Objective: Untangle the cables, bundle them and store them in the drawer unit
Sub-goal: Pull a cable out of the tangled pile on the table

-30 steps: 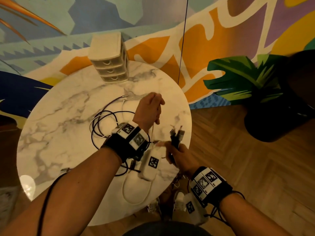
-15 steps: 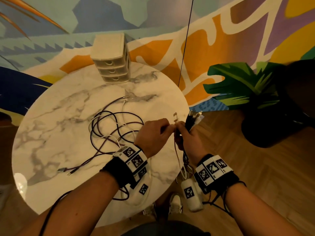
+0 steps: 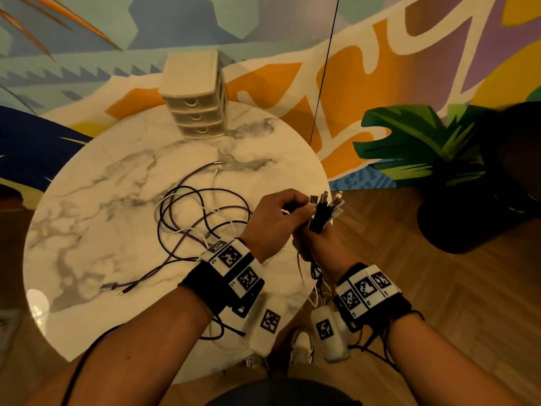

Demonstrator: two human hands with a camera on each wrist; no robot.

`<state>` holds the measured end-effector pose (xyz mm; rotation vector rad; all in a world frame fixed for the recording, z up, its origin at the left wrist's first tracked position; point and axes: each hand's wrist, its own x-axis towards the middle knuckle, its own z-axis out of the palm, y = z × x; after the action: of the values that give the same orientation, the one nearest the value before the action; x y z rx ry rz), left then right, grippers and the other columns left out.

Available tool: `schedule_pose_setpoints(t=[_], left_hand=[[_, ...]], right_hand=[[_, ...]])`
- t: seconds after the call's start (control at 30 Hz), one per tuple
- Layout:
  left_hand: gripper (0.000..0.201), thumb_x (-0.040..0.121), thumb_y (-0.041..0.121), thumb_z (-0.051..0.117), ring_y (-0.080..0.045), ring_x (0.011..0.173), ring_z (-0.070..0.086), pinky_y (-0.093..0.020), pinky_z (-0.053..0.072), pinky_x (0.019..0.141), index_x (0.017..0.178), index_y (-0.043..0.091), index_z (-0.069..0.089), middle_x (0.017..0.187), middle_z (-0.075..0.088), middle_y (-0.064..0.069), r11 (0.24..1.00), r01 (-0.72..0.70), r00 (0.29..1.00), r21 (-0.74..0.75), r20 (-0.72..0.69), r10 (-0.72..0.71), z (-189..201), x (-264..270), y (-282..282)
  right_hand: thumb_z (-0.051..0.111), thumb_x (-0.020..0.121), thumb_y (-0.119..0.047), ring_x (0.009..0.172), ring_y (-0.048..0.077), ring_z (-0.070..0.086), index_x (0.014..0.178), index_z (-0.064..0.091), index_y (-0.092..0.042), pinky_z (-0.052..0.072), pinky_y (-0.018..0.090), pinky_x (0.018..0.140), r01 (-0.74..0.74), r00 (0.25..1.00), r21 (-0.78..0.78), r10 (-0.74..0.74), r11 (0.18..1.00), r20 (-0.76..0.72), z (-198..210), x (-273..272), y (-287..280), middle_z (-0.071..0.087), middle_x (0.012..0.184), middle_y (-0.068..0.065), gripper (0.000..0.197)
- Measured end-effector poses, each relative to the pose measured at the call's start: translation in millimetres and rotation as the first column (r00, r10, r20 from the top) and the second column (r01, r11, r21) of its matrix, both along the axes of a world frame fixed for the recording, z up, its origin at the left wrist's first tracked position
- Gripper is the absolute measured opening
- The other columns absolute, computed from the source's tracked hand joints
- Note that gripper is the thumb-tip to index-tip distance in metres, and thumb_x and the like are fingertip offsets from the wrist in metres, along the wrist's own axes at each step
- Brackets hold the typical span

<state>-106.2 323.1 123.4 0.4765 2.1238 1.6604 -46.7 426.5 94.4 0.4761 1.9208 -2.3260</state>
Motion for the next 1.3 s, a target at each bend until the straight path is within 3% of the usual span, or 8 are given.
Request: schedule_pose_setpoints(t=[0.17,0.27,0.37,0.53,0.6,0.77,1.0,1.3], left_hand=[[0.01,0.087,0.014,0.063,-0.013,0.082,0.065,-0.031,0.052,0.079,0.081,0.02,0.068,0.084,0.07,0.0,0.999,0.01,0.997,0.05,-0.071,-0.006,13,5,6],[0.01,0.088,0.012,0.062,-0.014,0.081,0.065,-0.032,0.052,0.079,0.085,0.02,0.069,0.081,0.069,0.002,0.988,-0.106,0.991,0.109,-0.075,0.114,7,-3,0],[0.014,0.091,0.023,0.057,-0.013,0.07,0.061,-0.032,0.049,0.07,0.082,0.014,0.064,0.072,0.064,0.001,0.963,-0.15,0.977,-0.225,-0.186,0.109,-23,-22,-24],[0.053,0.089,0.061,0.041,-0.024,0.082,0.059,-0.033,0.046,0.072,0.086,0.012,0.061,0.088,0.062,-0.008,0.248,0.378,0.854,-0.892,0.232,-0.465,-99,1,-78],[0.052,0.085,0.063,0.044,-0.025,0.091,0.061,-0.034,0.051,0.077,0.1,0.017,0.061,0.105,0.064,-0.008,0.167,0.384,0.831,-0.908,0.261,-0.491,-121,25,-86],[0.04,0.088,0.039,0.044,-0.029,0.107,0.058,-0.034,0.047,0.083,0.119,0.014,0.052,0.123,0.056,-0.009,0.17,0.319,0.854,-0.933,0.204,-0.479,-136,55,-77],[0.02,0.082,0.037,0.056,-0.026,0.079,0.059,-0.031,0.043,0.064,0.076,0.02,0.047,0.08,0.06,-0.004,0.557,0.189,0.964,-0.809,0.044,-0.264,-88,42,-51],[0.011,0.088,0.028,0.049,-0.021,0.064,0.053,-0.035,0.042,0.057,0.093,0.02,0.044,0.073,0.055,0.0,0.757,0.235,0.912,-0.61,-0.131,-0.389,-31,70,11]], right_hand=[[0.045,0.098,-0.014,0.038,0.01,0.034,0.087,0.059,0.0,0.027,0.023,0.042,-0.033,0.999,0.082,0.034,0.996,-0.01,-4,-5,-1,0.043,0.044,-0.004,0.022],[0.039,0.1,-0.023,0.038,0.011,0.032,0.052,0.055,-0.014,0.024,0.026,0.045,0.021,0.997,0.041,-0.025,0.999,0.079,-3,-9,-2,0.046,0.045,0.001,0.052],[0.039,0.1,-0.023,0.045,0.015,0.039,0.051,0.06,-0.011,0.03,0.027,0.047,0.124,0.986,0.022,-0.125,0.992,0.106,-6,-10,2,0.057,0.055,0.01,0.055],[0.038,0.1,-0.024,0.06,0.022,0.062,0.066,0.063,0.0,0.051,0.037,0.064,0.228,0.97,-0.178,-0.208,0.957,0.124,-12,-9,10,0.068,0.063,0.008,0.048],[0.036,0.1,-0.025,0.059,0.023,0.064,0.065,0.065,-0.001,0.052,0.04,0.068,0.229,0.971,-0.23,-0.204,0.946,0.127,-12,-8,13,0.067,0.061,0.01,0.052],[0.026,0.097,-0.027,0.041,0.015,0.03,0.104,0.069,-0.002,0.036,0.029,0.049,0.08,0.993,-0.309,-0.047,0.948,0.113,-10,1,26,0.047,0.055,0.009,0.05],[0.043,0.096,-0.046,0.038,0.013,0.03,0.042,0.047,-0.01,0.024,0.026,0.046,0.086,0.962,0.058,-0.099,0.995,0.255,-15,10,25,0.039,0.04,0.002,0.065],[0.053,0.093,-0.035,0.051,0.023,0.042,0.064,0.06,-0.006,0.034,0.03,0.051,0.014,0.937,0.155,-0.068,0.988,0.344,-31,12,33,0.047,0.062,0.016,0.042]])
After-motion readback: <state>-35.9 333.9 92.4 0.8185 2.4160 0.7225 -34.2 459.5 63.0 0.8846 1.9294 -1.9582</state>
